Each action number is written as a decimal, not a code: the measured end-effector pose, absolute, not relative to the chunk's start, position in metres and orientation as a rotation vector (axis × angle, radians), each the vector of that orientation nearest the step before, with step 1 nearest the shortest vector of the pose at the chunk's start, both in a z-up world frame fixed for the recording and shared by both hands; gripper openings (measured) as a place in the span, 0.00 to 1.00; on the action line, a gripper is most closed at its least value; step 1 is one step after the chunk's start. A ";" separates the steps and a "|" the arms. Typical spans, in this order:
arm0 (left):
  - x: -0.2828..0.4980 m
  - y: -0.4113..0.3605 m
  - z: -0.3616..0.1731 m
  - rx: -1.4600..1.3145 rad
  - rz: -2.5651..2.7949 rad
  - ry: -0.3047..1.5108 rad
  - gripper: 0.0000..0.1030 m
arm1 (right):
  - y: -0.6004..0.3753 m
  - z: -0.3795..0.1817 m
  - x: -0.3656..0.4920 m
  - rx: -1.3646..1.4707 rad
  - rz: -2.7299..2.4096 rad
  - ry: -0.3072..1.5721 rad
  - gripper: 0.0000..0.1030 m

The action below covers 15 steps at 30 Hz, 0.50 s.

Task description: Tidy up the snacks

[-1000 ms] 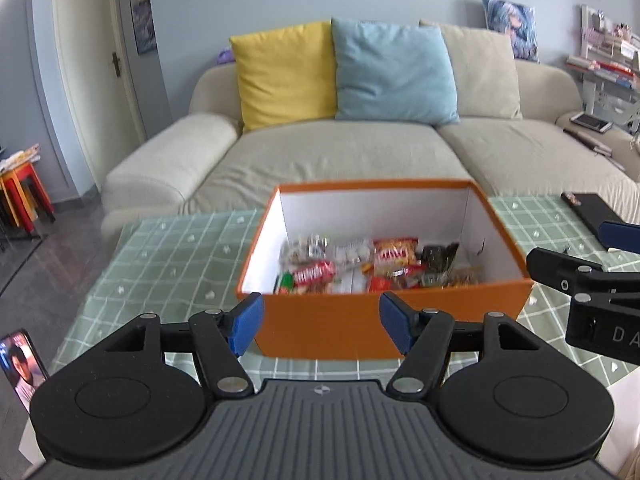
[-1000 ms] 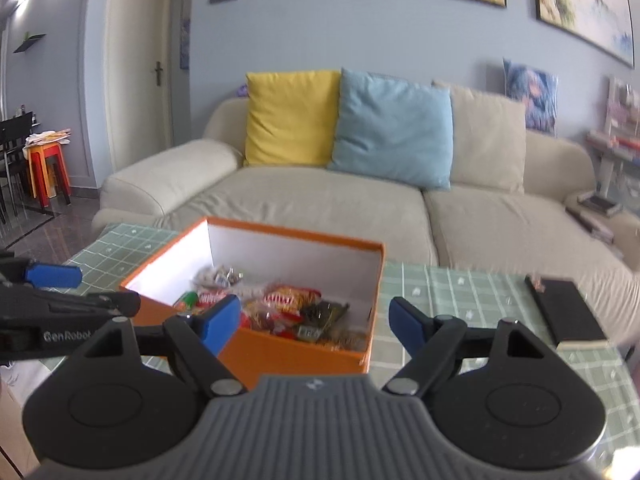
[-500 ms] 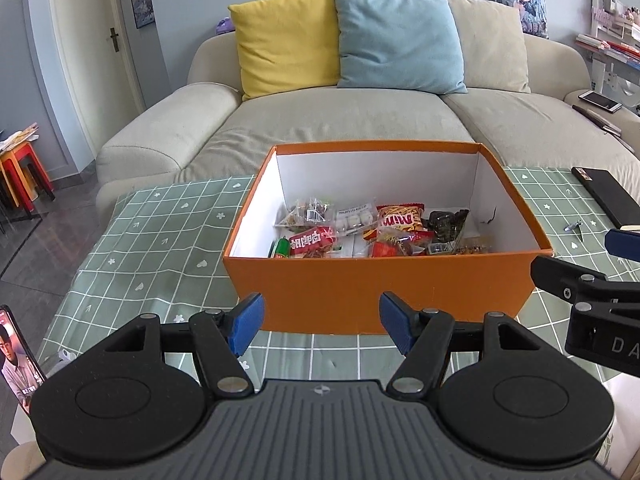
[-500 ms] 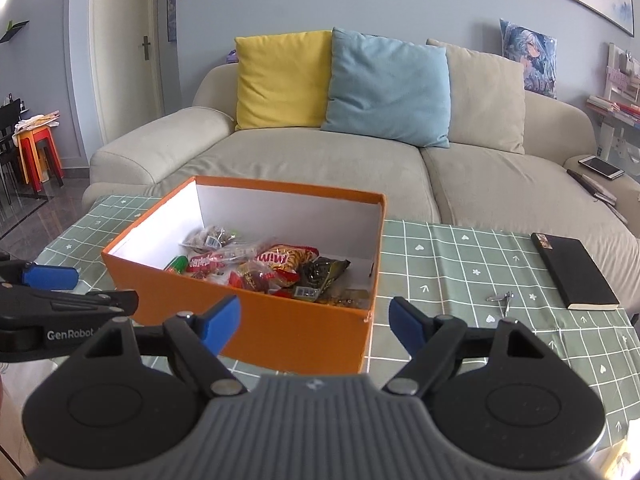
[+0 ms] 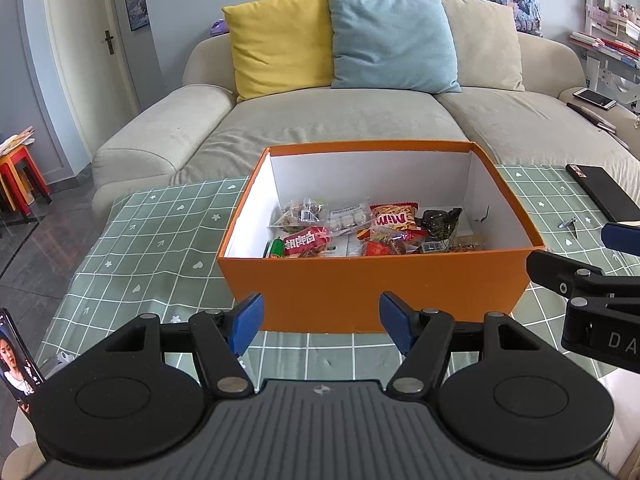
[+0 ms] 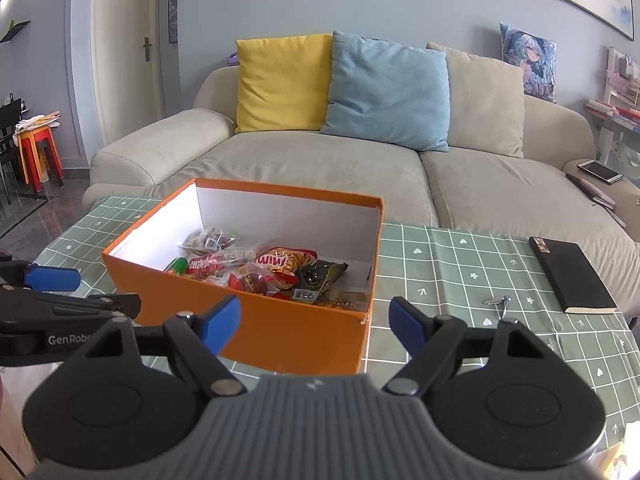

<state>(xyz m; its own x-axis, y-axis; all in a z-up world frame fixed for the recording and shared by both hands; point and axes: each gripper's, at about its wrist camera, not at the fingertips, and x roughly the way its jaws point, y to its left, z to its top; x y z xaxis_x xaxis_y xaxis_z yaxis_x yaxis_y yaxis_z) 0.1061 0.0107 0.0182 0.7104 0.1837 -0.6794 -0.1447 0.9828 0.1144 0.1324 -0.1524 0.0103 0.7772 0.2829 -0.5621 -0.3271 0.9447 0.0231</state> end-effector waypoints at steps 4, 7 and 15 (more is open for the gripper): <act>0.107 0.010 0.018 0.060 0.180 0.764 0.75 | -0.153 0.011 0.132 -0.078 0.329 0.594 0.77; 0.106 0.010 0.018 0.060 0.177 0.765 0.76 | -0.152 0.012 0.131 -0.078 0.331 0.589 0.77; 0.106 0.010 0.018 0.063 0.173 0.766 0.76 | -0.152 0.014 0.126 -0.080 0.340 0.574 0.77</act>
<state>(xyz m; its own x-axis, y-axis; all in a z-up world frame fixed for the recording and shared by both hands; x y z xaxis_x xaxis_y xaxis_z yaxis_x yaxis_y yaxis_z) 0.1062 0.0098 0.0179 0.7075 0.1782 -0.6838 -0.1325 0.9840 0.1193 0.1260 -0.1519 0.0137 0.7861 0.2927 -0.5445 -0.3369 0.9413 0.0197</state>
